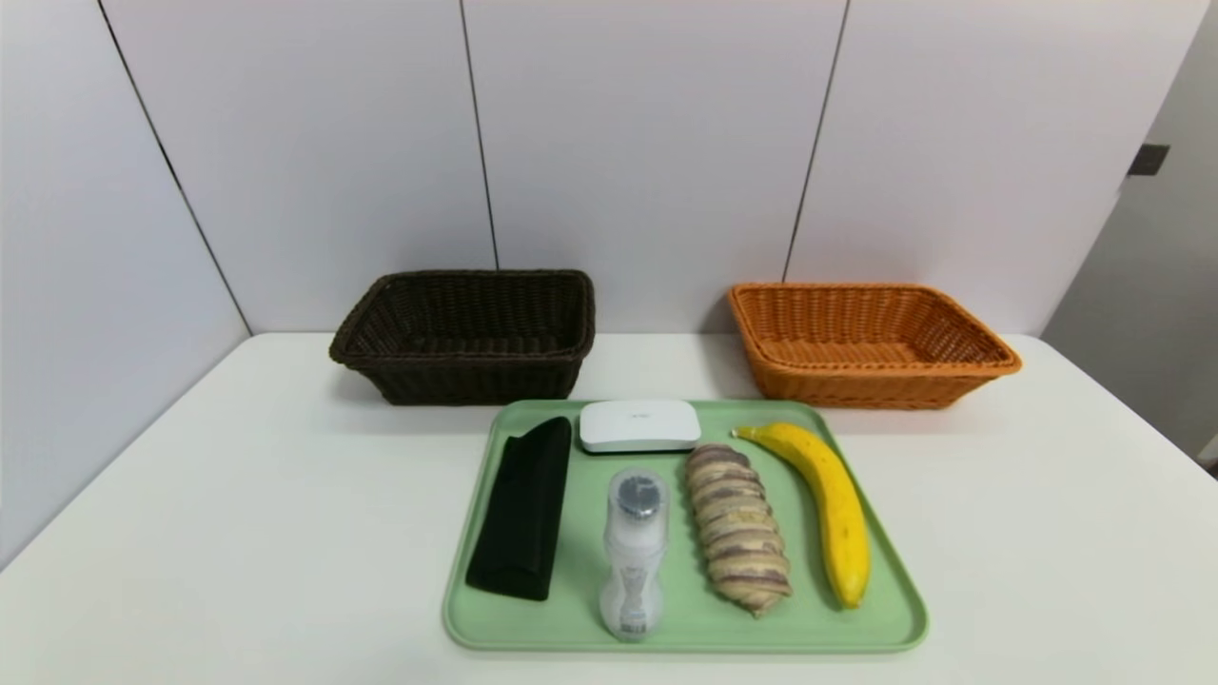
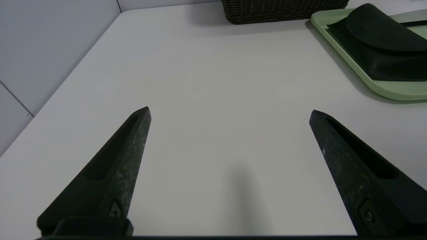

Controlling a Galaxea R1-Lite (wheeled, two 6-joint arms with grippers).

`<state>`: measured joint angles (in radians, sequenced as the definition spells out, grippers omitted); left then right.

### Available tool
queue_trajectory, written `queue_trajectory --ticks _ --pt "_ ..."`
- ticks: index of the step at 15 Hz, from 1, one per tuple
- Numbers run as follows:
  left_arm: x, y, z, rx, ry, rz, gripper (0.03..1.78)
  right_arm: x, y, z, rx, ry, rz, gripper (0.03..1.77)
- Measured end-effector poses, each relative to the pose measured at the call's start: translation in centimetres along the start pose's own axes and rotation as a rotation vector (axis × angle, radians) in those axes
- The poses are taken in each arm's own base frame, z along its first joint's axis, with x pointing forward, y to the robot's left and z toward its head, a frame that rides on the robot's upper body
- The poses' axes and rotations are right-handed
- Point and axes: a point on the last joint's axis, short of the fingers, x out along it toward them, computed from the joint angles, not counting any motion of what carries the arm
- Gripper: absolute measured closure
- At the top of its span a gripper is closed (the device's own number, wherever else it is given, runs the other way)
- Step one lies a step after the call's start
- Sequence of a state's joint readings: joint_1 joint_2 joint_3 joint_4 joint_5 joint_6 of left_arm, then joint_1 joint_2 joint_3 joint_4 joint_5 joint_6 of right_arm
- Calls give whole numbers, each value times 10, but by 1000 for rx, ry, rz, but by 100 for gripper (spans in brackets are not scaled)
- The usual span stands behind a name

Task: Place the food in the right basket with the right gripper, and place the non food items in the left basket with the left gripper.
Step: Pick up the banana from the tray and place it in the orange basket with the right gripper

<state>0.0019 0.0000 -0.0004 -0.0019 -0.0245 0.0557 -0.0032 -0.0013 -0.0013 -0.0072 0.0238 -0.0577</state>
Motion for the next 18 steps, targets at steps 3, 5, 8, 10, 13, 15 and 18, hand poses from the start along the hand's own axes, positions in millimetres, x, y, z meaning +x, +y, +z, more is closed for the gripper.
queue_trajectory --ticks 3,5,8,10,13,15,18 --pt "-2 0 7 40 -19 -12 12 -6 -1 17 -6 -41 -1 9" --pt "-5 0 15 45 -36 -42 12 -13 -1 31 -9 -56 11 9" --pt "-15 -1 29 44 -18 -83 12 -28 -1 58 -13 -66 83 9" --pt "-20 0 39 45 -25 -86 12 -31 -1 79 -16 -70 135 9" --pt "-20 1 65 47 -51 -85 12 -21 -1 113 -20 -82 205 9" --pt "-13 3 90 41 -64 -84 12 -6 -2 132 -35 -92 221 9" --pt "14 6 133 12 -76 -86 12 22 -5 168 -91 -97 209 9"
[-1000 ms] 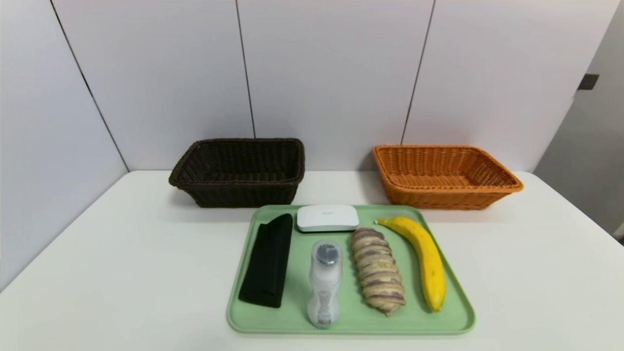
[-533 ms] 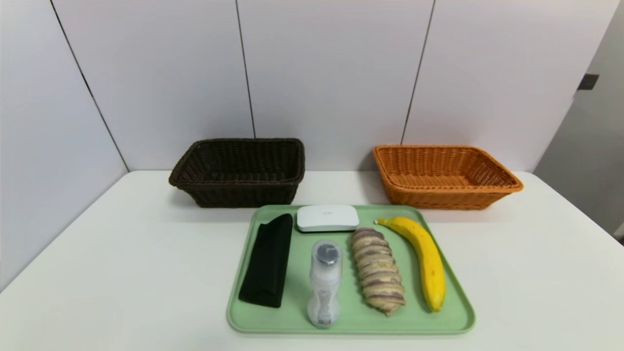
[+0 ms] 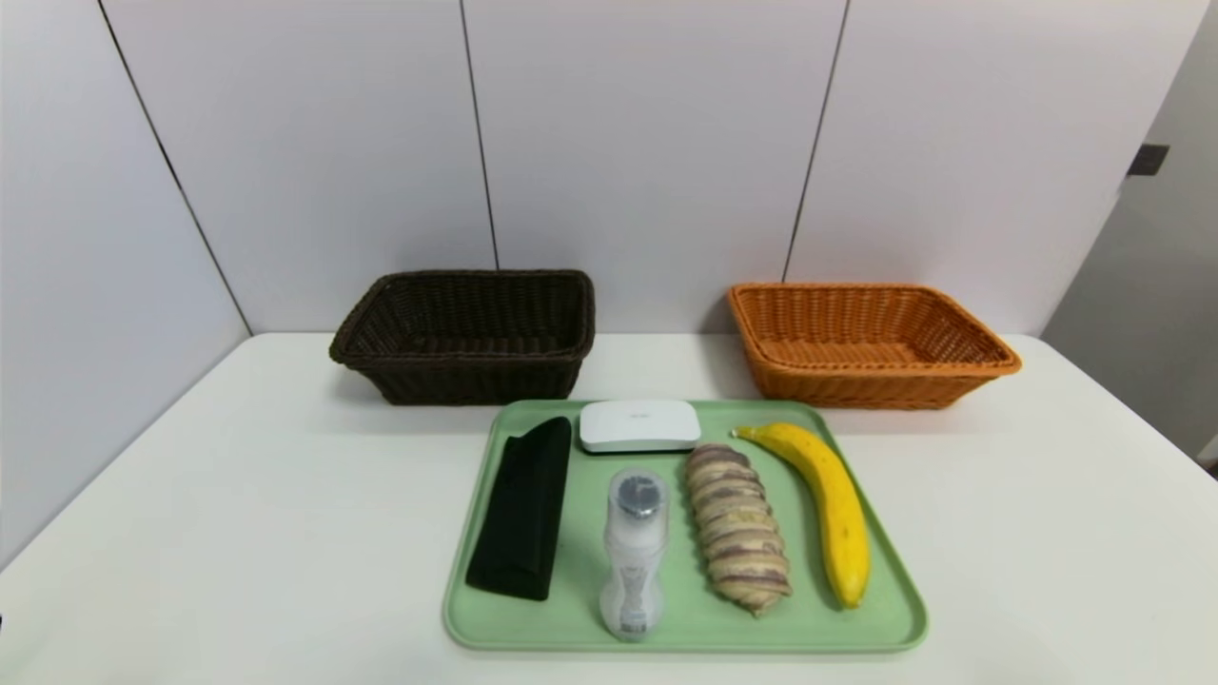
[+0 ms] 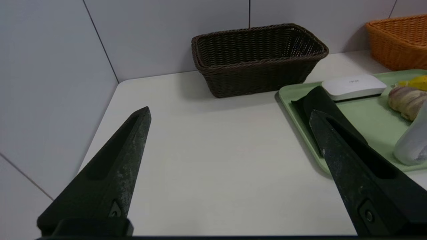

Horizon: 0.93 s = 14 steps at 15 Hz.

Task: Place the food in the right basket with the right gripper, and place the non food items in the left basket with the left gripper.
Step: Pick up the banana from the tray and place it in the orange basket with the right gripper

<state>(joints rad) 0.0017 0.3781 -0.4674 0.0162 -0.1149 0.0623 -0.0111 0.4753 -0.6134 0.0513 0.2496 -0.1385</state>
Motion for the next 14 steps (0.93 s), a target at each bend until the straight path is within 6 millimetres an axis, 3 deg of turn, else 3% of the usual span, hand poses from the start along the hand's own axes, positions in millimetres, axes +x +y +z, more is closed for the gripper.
queue_trajectory --ticks 2,6,9,14 --pt "27 5 24 -30 12 -1 12 27 -9 18 -22 38 3 9" --pt "79 13 67 -34 28 -1 12 92 -28 33 33 96 31 9" --pt "107 16 64 -39 101 -3 12 127 -31 32 60 100 80 9" --pt "153 18 48 -98 100 -13 12 153 -31 9 -2 182 93 9"
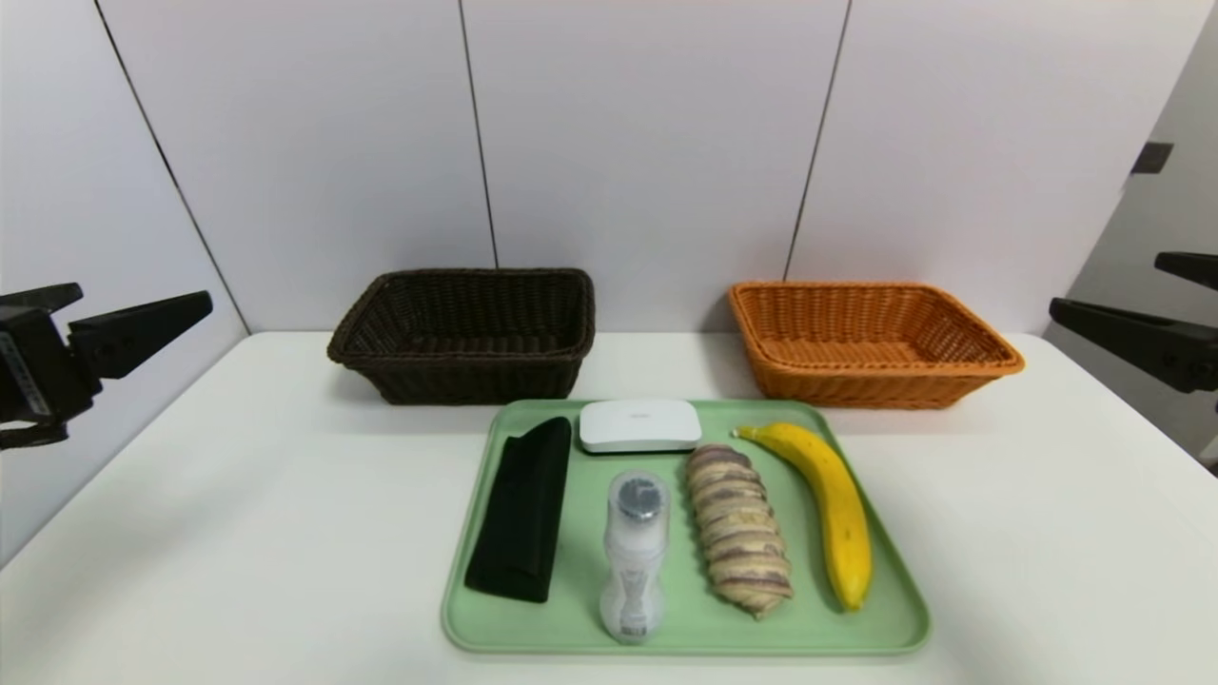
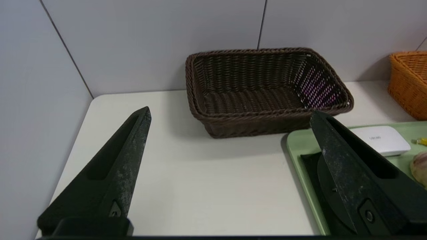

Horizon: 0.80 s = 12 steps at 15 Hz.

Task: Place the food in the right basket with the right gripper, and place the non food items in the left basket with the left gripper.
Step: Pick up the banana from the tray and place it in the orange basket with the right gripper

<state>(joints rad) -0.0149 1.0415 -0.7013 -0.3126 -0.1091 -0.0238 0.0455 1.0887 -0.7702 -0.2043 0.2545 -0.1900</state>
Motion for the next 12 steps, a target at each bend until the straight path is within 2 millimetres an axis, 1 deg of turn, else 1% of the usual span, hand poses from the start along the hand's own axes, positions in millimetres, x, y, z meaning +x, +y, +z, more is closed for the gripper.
queue_trajectory --ticks 2,5,8,10,12 --pt "12 0 -3 0 -27 -6 12 8 -2 -3 -2 2 -15 9" --pt "24 2 -11 -8 18 1 12 21 -4 -11 18 53 -27 9" --pt "27 0 -15 -11 37 -9 12 33 -1 -12 41 79 -5 9" --pt "27 -3 -15 -11 37 -25 12 49 2 -9 46 103 3 9" --pt "27 -5 -13 -9 29 -37 12 67 14 -5 46 155 25 9"
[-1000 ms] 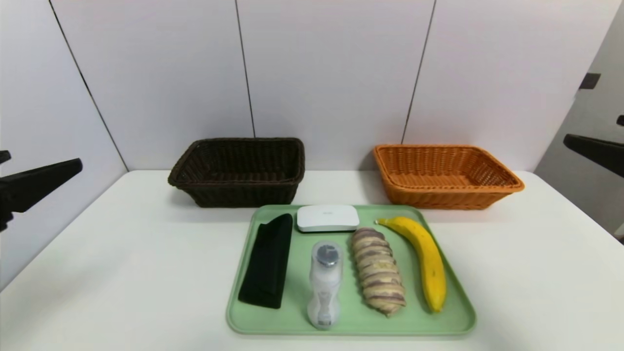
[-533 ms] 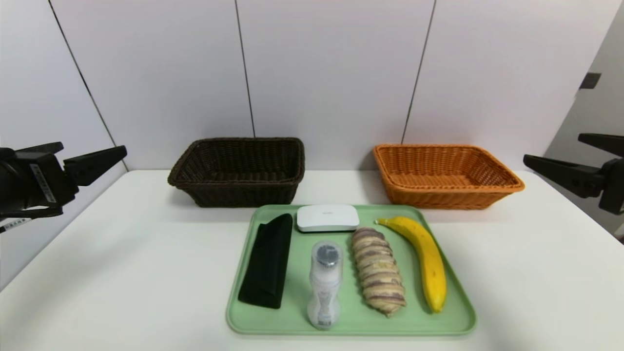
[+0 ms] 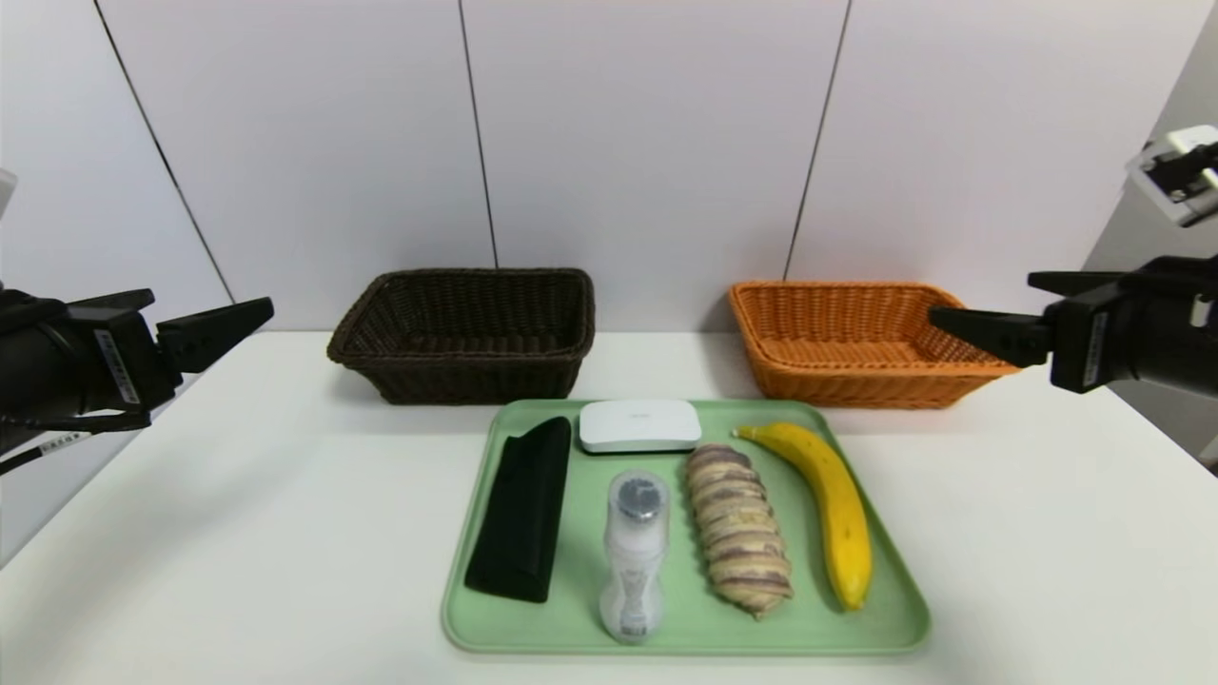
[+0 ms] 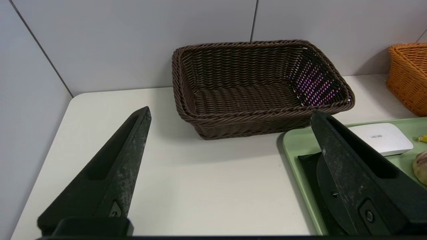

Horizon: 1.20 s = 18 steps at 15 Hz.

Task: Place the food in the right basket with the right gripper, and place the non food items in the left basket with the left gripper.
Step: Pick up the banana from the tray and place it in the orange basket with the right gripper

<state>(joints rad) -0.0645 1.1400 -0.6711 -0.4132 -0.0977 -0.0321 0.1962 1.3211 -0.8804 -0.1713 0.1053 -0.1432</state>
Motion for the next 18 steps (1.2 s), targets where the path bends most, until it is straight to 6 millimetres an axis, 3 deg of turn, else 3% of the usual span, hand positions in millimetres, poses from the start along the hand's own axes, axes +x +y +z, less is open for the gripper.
queue_trajectory --ticks 6,10,18 --pt "0 -7 7 5 -23 0 12 34 42 34 111 318 136 9" --pt "0 -7 8 8 -23 1 12 47 65 14 146 591 126 9" --pt "-3 -7 5 7 -16 2 12 65 69 -27 103 755 43 9"
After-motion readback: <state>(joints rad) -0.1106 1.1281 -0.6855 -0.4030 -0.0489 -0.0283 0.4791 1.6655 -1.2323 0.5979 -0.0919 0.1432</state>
